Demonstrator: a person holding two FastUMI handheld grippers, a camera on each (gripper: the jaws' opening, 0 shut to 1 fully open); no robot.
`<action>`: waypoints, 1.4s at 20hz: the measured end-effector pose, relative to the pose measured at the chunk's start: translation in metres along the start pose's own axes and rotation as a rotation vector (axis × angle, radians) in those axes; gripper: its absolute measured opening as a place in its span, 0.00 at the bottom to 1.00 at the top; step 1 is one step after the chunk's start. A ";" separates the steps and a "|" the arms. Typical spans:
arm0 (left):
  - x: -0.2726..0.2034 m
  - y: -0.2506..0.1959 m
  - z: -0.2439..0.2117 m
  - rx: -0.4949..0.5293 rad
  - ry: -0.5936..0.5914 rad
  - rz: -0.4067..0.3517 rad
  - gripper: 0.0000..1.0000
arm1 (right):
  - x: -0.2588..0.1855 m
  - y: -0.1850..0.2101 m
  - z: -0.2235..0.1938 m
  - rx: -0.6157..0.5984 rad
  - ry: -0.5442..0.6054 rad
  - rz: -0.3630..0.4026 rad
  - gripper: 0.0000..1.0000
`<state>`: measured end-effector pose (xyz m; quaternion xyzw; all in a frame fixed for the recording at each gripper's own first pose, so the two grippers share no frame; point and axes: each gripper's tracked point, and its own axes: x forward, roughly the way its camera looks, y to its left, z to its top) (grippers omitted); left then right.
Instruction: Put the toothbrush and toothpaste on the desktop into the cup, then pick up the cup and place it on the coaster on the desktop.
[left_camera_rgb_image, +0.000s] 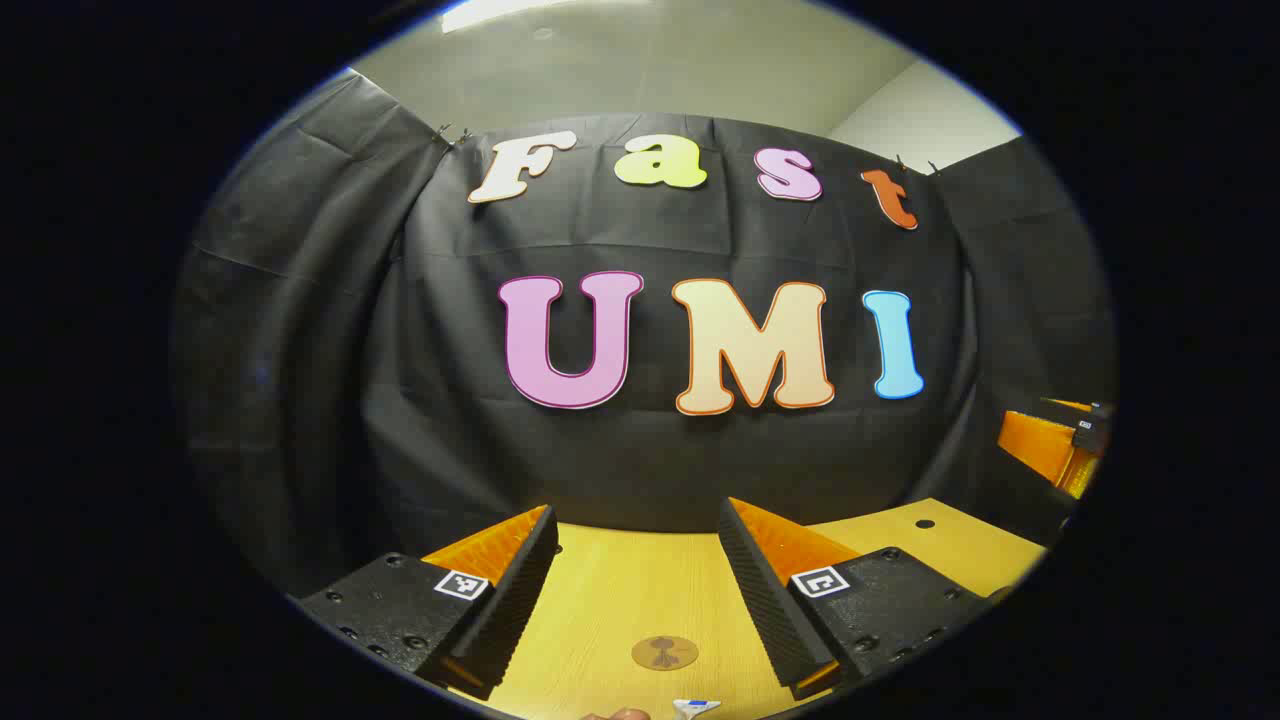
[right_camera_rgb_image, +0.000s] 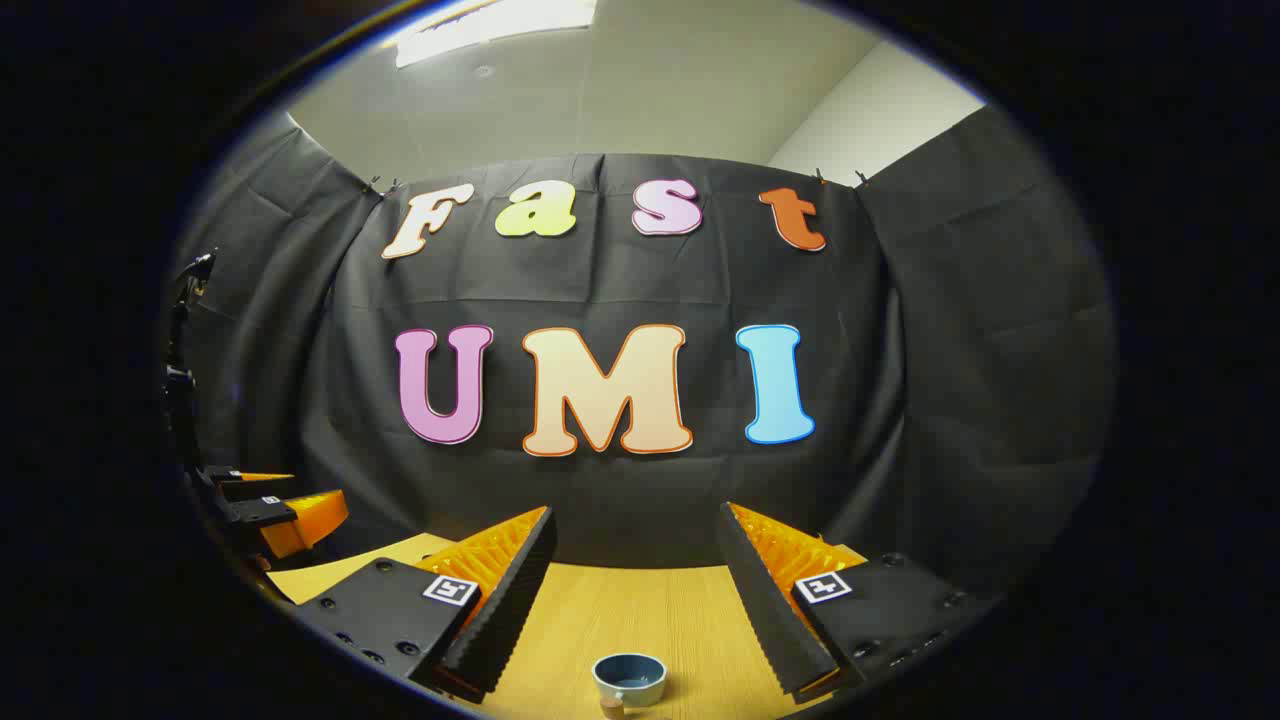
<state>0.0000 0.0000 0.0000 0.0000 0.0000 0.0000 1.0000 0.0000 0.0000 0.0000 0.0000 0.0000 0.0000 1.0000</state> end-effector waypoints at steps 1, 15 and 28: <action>-0.001 0.000 0.001 0.001 -0.002 -0.002 0.93 | 0.000 0.001 0.001 -0.003 -0.003 0.001 0.99; 0.000 0.005 0.006 0.007 -0.022 0.002 0.94 | -0.007 0.011 0.000 -0.026 0.007 0.007 0.99; -0.011 0.022 0.000 0.034 -0.019 0.042 0.93 | -0.037 0.018 -0.162 -0.035 0.543 0.089 0.99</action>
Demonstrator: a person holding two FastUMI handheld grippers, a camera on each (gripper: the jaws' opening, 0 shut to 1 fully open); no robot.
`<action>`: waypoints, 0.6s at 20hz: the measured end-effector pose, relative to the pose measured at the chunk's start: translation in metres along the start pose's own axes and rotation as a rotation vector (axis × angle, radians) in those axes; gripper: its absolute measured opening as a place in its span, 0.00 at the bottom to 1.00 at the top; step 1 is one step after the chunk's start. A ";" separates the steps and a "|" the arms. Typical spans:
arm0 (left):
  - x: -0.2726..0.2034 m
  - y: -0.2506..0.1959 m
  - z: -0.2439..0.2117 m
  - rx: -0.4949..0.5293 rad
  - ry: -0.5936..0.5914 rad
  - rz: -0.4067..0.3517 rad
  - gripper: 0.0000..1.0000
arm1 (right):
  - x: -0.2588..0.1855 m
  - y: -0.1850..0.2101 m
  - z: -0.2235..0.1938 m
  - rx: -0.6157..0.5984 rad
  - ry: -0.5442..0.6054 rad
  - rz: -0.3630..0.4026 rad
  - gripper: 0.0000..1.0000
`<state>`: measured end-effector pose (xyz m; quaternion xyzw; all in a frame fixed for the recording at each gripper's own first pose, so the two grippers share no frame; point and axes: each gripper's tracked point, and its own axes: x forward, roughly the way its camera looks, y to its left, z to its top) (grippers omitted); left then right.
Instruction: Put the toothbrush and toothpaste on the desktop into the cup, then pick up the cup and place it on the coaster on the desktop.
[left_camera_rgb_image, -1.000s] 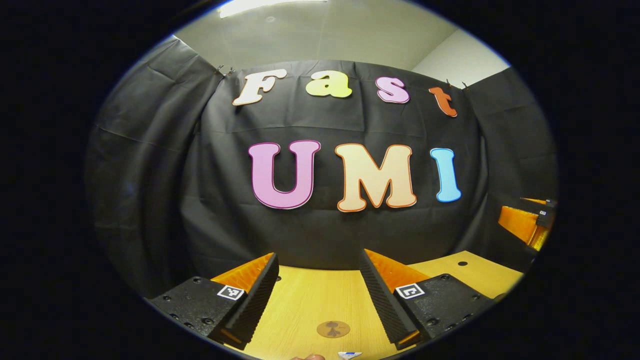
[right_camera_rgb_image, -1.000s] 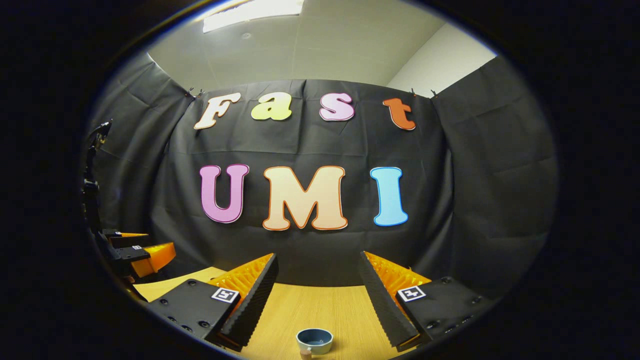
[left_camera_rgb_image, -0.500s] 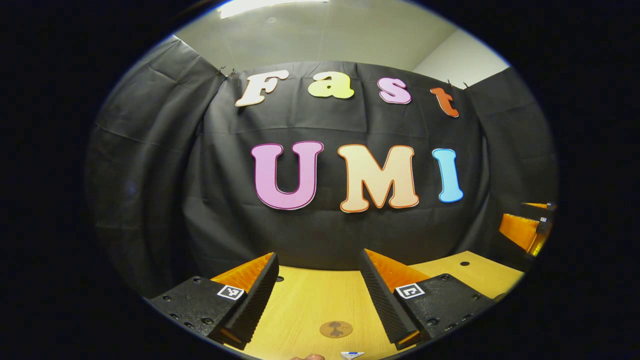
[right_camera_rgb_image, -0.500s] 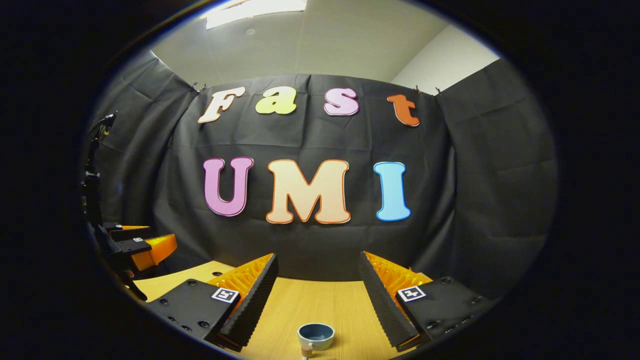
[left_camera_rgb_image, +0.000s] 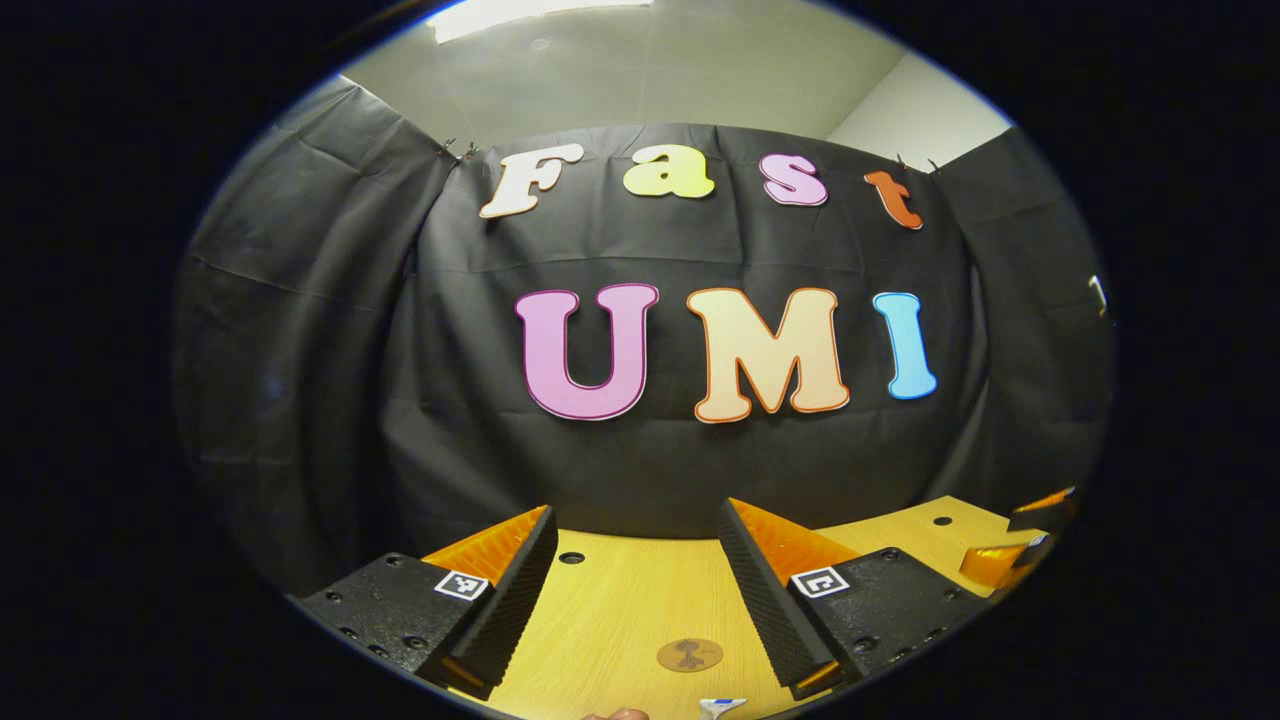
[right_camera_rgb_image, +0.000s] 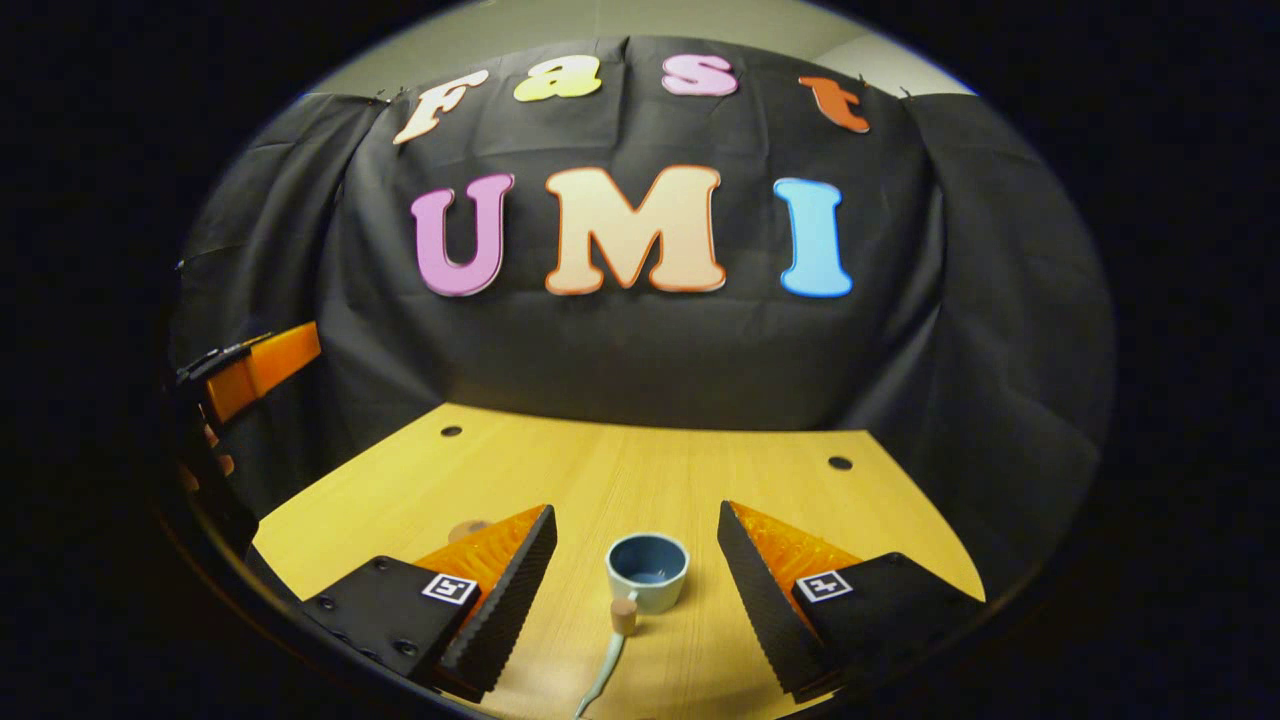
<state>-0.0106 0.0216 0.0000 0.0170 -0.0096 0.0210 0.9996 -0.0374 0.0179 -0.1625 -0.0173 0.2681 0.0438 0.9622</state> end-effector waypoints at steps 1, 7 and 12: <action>-0.001 0.001 -0.003 0.001 0.005 0.002 0.93 | 0.004 0.003 -0.016 0.001 0.062 0.012 1.00; -0.006 0.016 -0.016 0.017 0.034 0.029 0.94 | 0.020 0.007 -0.112 -0.008 0.380 0.028 1.00; -0.009 0.032 -0.029 0.030 0.068 0.059 0.93 | 0.024 0.012 -0.172 0.038 0.611 0.047 0.99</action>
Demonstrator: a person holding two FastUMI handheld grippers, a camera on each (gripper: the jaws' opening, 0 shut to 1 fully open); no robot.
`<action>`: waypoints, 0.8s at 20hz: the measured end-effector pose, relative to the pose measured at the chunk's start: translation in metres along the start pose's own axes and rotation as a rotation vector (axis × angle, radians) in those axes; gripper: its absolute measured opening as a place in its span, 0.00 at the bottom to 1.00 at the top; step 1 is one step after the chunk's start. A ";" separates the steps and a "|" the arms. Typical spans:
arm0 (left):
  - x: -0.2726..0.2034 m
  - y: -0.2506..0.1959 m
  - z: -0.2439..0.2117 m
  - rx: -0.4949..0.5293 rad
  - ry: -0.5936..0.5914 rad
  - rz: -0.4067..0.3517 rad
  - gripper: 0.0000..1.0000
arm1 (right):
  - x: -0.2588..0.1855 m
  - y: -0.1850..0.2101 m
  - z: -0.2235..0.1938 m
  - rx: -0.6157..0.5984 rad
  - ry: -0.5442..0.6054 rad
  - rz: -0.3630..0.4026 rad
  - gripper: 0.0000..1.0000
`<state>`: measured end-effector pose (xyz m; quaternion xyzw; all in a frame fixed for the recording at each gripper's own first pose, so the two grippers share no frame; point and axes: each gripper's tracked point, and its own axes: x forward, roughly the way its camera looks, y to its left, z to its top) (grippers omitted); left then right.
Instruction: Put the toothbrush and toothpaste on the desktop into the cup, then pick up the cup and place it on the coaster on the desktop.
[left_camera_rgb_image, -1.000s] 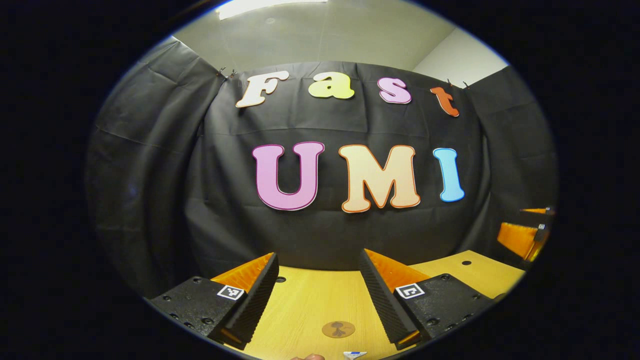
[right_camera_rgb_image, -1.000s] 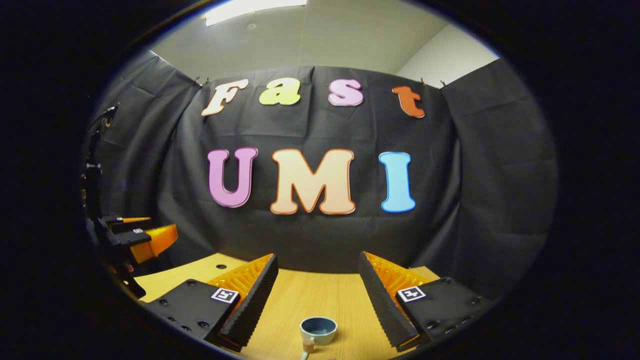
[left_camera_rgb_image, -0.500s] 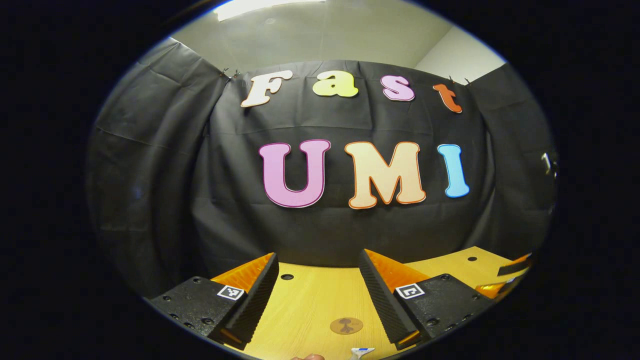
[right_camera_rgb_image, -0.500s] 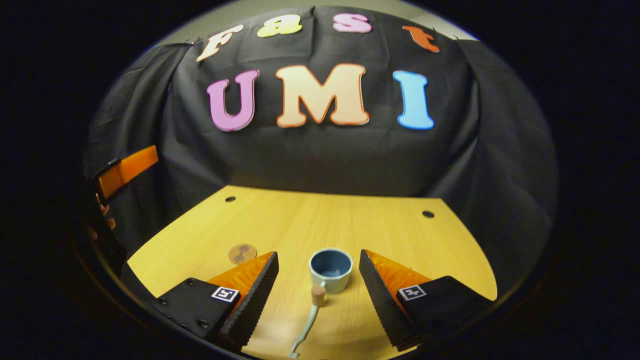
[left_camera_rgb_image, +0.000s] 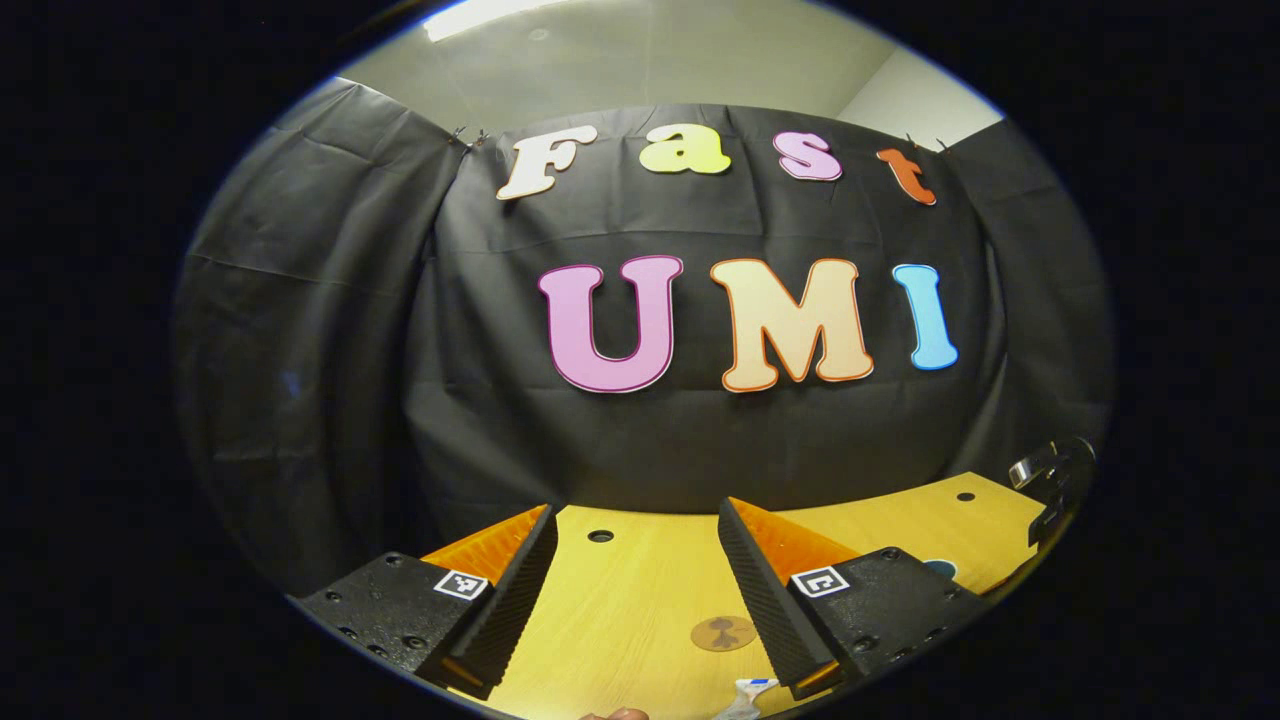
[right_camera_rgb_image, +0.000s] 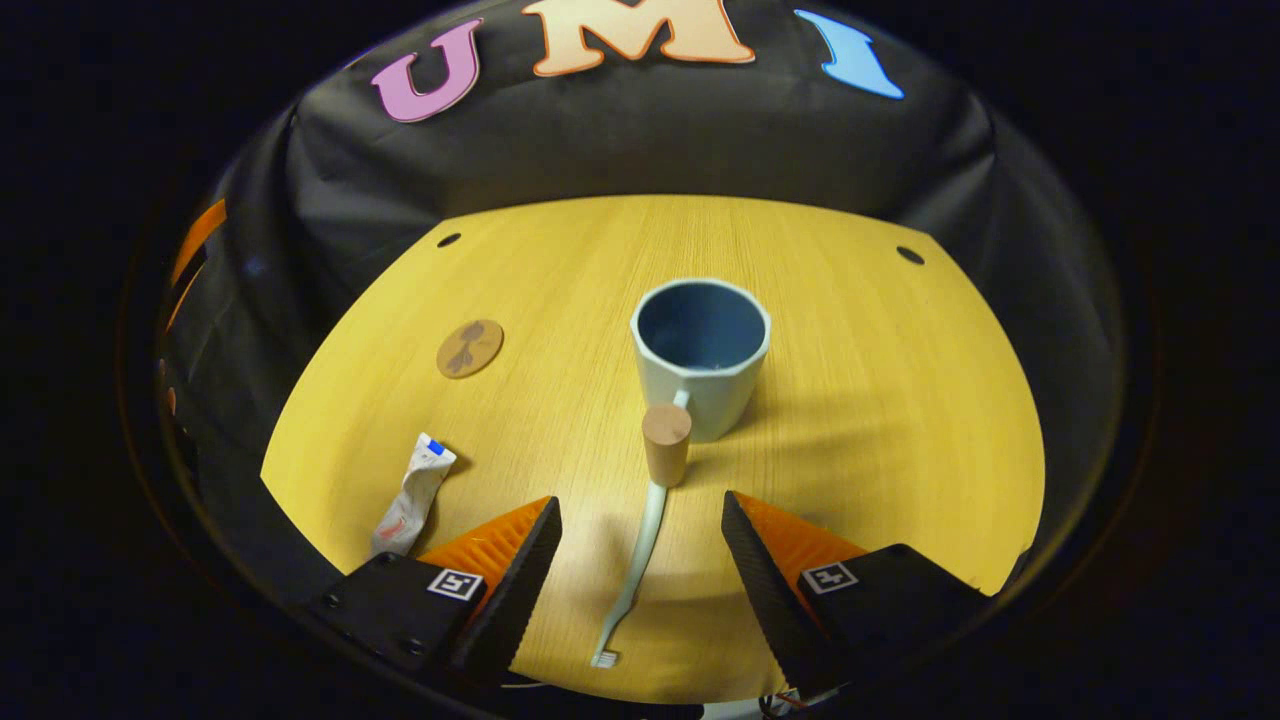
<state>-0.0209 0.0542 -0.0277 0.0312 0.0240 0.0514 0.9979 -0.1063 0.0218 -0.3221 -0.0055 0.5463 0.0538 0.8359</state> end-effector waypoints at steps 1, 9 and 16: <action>0.000 0.003 -0.003 0.003 0.007 0.006 0.93 | 0.004 -0.001 -0.004 -0.012 0.020 -0.007 0.99; 0.002 0.018 -0.026 -0.002 0.066 0.033 0.94 | 0.038 -0.004 -0.025 -0.093 0.162 -0.048 0.97; 0.005 0.021 -0.040 0.003 0.110 0.029 0.94 | 0.045 -0.001 -0.033 -0.153 0.251 -0.014 0.80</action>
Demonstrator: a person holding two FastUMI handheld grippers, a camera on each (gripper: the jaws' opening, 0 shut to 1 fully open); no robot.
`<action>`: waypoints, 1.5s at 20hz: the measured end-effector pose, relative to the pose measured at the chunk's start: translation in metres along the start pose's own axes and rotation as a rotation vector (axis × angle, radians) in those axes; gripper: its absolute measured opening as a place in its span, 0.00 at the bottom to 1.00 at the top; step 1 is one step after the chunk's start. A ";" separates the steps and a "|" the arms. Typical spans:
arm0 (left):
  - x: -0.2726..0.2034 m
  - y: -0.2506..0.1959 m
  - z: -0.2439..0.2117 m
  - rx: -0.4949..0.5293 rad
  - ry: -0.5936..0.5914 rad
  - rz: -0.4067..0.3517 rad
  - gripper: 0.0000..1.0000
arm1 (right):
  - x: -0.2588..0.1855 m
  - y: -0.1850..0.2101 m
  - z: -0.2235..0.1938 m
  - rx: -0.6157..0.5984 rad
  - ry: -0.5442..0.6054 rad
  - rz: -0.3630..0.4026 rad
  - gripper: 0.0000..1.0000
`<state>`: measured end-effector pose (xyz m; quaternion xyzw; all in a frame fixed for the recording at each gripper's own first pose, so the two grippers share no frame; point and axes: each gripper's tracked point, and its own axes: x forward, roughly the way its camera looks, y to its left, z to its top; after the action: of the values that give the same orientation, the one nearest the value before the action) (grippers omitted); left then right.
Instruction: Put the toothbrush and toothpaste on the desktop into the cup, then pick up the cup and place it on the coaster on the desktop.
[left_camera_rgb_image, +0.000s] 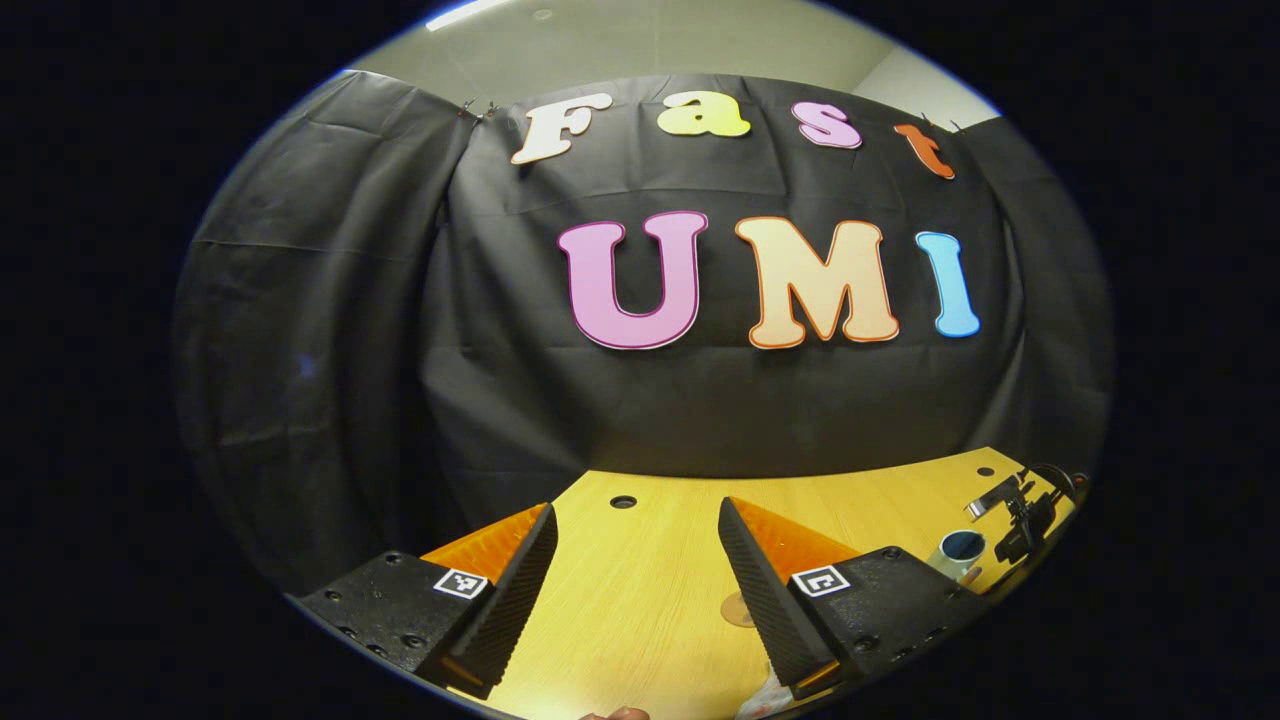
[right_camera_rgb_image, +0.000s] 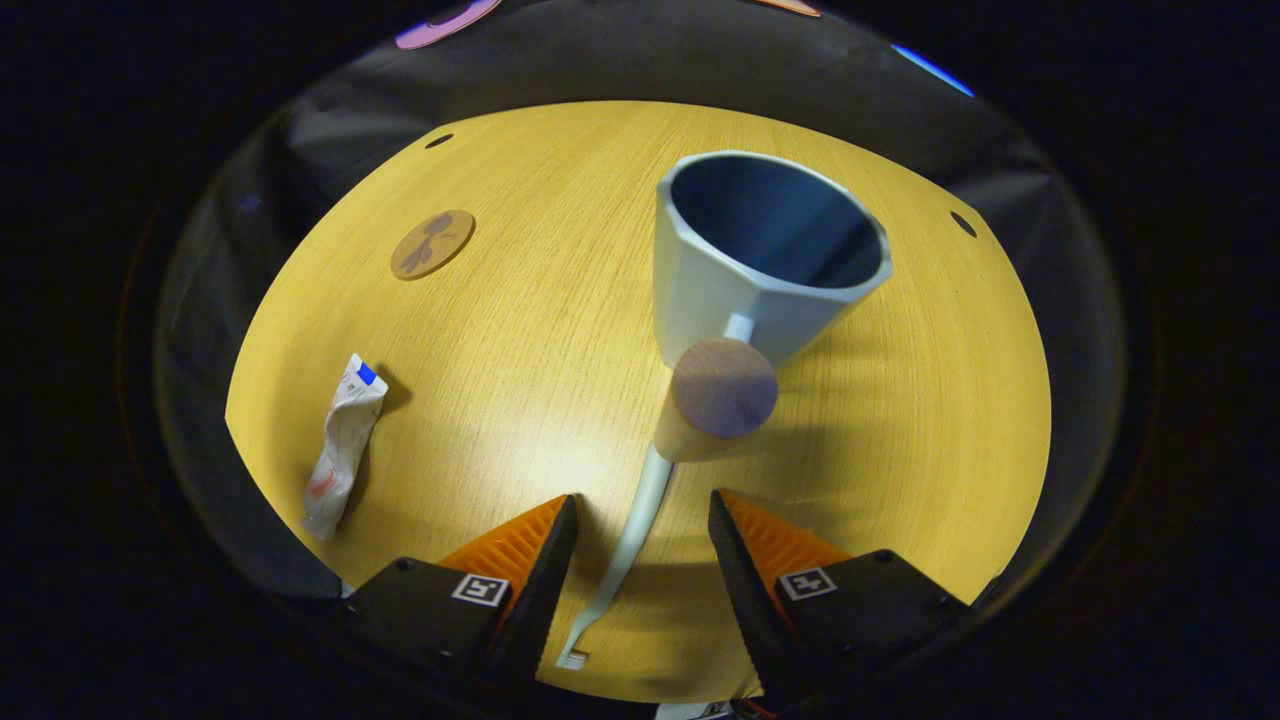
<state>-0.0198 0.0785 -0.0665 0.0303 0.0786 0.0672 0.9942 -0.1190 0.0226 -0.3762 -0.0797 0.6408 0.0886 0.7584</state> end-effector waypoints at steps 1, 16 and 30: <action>0.001 -0.001 -0.001 0.005 0.001 -0.002 0.94 | 0.000 0.002 -0.002 -0.010 0.007 0.007 0.72; -0.010 -0.069 -0.064 0.010 0.188 -0.220 0.94 | -0.006 0.006 -0.019 0.049 0.033 0.089 0.03; -0.051 -0.139 -0.222 0.105 0.669 -0.427 0.95 | -0.006 0.006 -0.016 0.098 -0.045 0.138 0.03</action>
<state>-0.0875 -0.0547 -0.2869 0.0405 0.4057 -0.1390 0.9025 -0.1368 0.0241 -0.3728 0.0038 0.6310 0.1108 0.7678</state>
